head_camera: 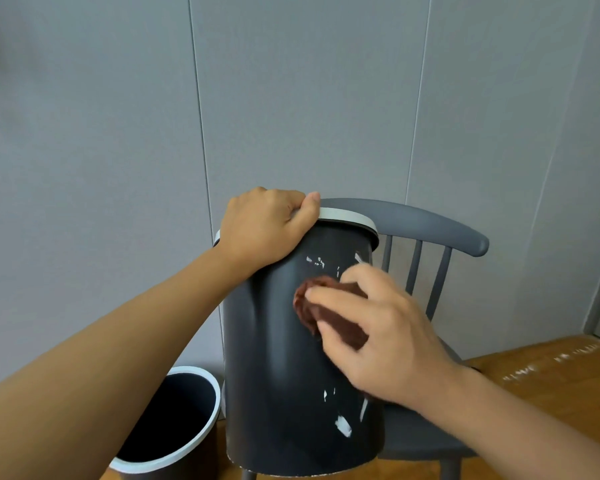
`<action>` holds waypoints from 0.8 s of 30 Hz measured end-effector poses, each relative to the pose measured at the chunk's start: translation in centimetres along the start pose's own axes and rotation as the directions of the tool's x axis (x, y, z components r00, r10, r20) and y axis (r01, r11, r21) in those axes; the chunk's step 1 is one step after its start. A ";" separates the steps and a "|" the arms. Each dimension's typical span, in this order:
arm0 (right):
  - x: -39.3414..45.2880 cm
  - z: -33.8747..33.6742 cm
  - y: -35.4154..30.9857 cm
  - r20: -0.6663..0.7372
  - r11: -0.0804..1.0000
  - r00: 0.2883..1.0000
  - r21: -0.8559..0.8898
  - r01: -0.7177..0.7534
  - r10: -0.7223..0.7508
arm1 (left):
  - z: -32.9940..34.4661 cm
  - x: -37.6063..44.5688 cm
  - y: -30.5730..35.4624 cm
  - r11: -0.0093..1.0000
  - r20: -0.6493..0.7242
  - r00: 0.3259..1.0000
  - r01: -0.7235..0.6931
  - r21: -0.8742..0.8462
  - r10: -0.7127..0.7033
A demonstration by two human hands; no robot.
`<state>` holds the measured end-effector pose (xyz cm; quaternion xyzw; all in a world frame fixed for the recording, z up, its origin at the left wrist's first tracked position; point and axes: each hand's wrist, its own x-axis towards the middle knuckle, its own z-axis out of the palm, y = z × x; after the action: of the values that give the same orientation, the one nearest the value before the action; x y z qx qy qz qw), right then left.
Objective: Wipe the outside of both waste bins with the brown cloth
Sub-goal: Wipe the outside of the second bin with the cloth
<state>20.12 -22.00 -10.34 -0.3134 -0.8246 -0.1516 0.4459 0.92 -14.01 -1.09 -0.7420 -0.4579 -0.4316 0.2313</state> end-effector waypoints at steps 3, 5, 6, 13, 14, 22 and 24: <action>1.4 -0.9 0.9 0.003 0.999 1.000 -0.047 0.012 -0.011 | 0.0 0.0 0.3 1.000 0.000 1.000 -0.005 0.009 0.005; 3.6 -1.0 1.9 -0.084 0.995 0.994 -0.068 -0.069 0.063 | 0.2 0.1 0.8 1.000 0.005 1.000 -0.020 0.009 0.020; 4.4 -0.9 2.2 -0.121 0.991 0.988 -0.076 -0.109 0.099 | 0.3 0.2 0.9 1.000 0.007 1.000 -0.029 0.006 0.029; 0.5 -0.3 0.4 -0.002 0.997 0.999 -0.070 0.035 -0.035 | 0.5 0.2 0.1 1.000 0.000 1.000 -0.031 -0.003 0.031; 0.3 -0.5 0.4 0.021 0.995 0.998 -0.076 0.066 -0.064 | 0.5 0.2 0.1 0.999 -0.006 0.999 -0.034 0.003 0.034; 3.7 -0.7 2.0 -0.137 0.989 0.985 -0.093 -0.117 0.103 | 0.2 0.1 1.0 0.999 -0.003 0.999 -0.038 0.018 0.038; 1.2 -0.5 1.1 -0.018 0.999 1.000 -0.041 0.001 -0.002 | 0.2 0.1 0.5 1.000 -0.009 1.000 -0.011 0.006 0.011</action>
<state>20.68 -21.02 -9.10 -0.3204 -0.8176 -0.1718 0.4464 1.43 -14.09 -1.10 -0.7419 -0.4540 -0.4323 0.2381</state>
